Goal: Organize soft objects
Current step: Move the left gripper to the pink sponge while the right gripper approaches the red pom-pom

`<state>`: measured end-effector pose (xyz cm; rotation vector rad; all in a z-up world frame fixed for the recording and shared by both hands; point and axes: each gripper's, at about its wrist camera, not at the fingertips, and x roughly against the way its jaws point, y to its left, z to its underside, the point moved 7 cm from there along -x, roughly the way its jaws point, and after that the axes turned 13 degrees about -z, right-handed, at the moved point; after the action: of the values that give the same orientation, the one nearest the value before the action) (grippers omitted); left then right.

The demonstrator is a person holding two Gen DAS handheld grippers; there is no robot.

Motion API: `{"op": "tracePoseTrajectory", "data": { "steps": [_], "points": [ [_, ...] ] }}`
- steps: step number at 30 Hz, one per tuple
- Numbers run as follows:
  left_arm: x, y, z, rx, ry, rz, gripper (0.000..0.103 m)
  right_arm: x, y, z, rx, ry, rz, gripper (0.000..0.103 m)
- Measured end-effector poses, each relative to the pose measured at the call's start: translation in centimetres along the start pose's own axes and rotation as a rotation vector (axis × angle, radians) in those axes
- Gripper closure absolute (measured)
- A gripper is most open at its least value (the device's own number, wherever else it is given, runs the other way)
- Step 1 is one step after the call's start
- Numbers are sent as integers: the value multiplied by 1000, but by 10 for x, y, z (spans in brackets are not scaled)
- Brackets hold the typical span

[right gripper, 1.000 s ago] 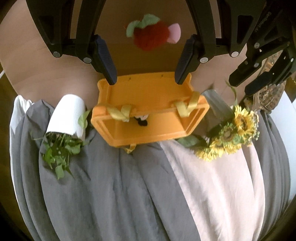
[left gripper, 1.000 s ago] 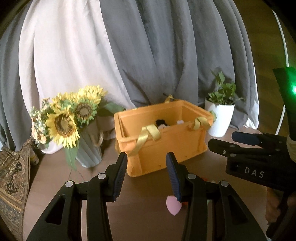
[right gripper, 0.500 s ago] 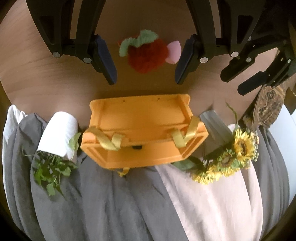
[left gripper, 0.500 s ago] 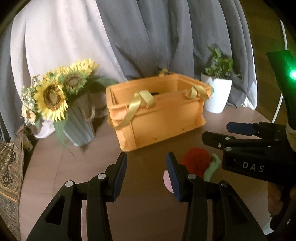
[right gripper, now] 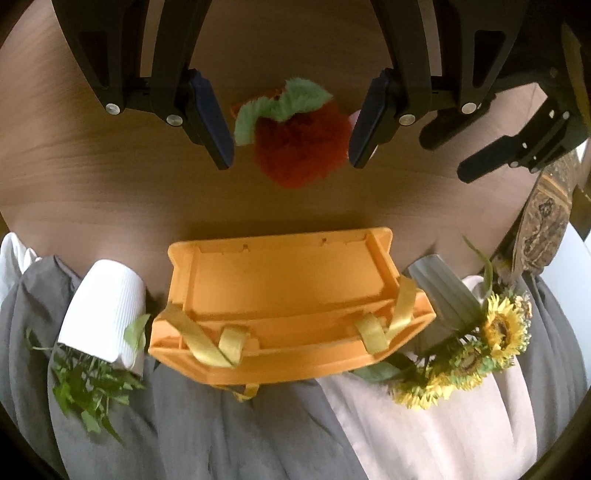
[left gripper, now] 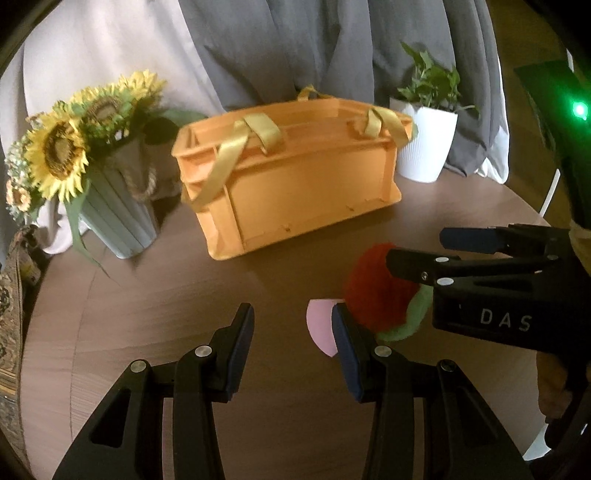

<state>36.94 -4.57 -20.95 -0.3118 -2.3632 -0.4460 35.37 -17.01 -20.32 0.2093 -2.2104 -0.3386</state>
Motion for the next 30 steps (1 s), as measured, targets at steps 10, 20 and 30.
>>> {"op": "tracePoseTrajectory", "data": {
  "steps": [10, 20, 30],
  "points": [
    [-22, -12, 5, -11, 58, 28, 60, -21, -10, 7, -9, 52, -6, 37],
    [-39, -20, 10, -12, 92, 39, 60, -43, -21, 18, -39, 95, -25, 38],
    [-51, -31, 5, -16, 87, 81, 58, -51, -24, 20, -45, 105, -36, 45]
  ]
}}
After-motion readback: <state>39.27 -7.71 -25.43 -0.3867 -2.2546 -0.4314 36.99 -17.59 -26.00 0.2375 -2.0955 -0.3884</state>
